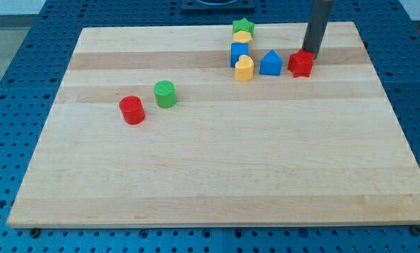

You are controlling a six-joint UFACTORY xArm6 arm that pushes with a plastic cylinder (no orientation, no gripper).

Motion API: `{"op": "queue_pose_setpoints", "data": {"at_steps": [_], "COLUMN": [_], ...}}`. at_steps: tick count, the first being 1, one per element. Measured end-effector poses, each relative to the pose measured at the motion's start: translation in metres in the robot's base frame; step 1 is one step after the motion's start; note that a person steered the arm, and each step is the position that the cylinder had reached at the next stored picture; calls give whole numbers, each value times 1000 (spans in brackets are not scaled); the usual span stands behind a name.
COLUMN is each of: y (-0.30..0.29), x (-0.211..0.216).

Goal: Adjust the blue triangle left to the red star

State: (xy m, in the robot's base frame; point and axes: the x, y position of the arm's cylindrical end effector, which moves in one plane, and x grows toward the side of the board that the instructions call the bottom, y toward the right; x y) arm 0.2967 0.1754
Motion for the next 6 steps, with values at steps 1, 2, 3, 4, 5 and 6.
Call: {"op": "queue_pose_setpoints", "data": {"at_steps": [1,2,3,4,5,6], "y": [-3,-17,-38,-39,-45,-57], "x": [0,0,-2,-9,-15,-15]}}
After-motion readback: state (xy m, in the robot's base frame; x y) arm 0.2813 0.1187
